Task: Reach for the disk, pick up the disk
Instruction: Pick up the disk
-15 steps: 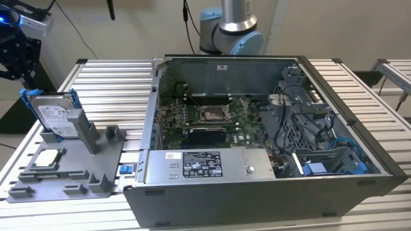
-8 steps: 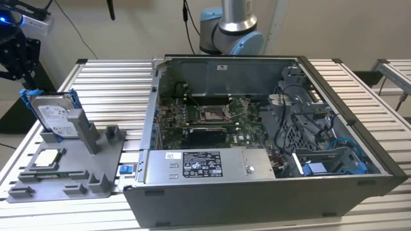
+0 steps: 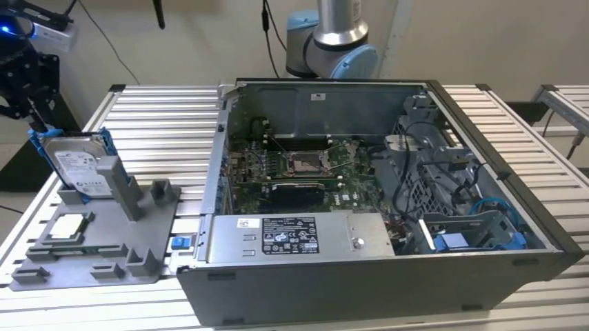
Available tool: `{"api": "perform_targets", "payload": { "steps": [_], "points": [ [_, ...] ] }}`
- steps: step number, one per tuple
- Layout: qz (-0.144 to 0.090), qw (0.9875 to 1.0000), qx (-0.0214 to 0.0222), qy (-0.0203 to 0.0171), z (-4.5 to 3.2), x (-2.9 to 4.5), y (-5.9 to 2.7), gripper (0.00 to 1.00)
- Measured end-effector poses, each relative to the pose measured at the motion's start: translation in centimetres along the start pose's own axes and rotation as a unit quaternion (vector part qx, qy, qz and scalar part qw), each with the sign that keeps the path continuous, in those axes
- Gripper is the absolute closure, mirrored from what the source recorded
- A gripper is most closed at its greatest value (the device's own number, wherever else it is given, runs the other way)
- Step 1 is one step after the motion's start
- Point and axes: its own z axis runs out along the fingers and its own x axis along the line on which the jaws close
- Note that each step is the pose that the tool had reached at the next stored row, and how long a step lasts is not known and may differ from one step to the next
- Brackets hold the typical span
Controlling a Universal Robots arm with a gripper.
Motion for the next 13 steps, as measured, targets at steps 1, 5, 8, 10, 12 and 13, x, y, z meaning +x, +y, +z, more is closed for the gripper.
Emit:
{"api": "perform_targets", "payload": {
  "steps": [1, 5, 8, 10, 12, 13],
  "points": [
    [-0.003, 1.0000, 0.0000, 0.0002, 0.09, -0.01, -0.01, 0.00],
    [-0.030, 0.9996, -0.0002, 0.0016, 0.55, -0.02, -0.03, 0.00],
    [-0.055, 0.9985, -0.0006, 0.0023, 0.88, -0.02, -0.04, 0.00],
    [-0.069, 0.9976, -0.0008, 0.0027, 1.19, -0.07, -0.02, 0.00],
    [-0.076, 0.9971, -0.0008, 0.0029, 1.55, -0.11, -0.02, 0.00],
    [-0.078, 0.9969, -0.0007, 0.0030, 1.73, -0.15, 0.00, 0.00]
  ]
}}
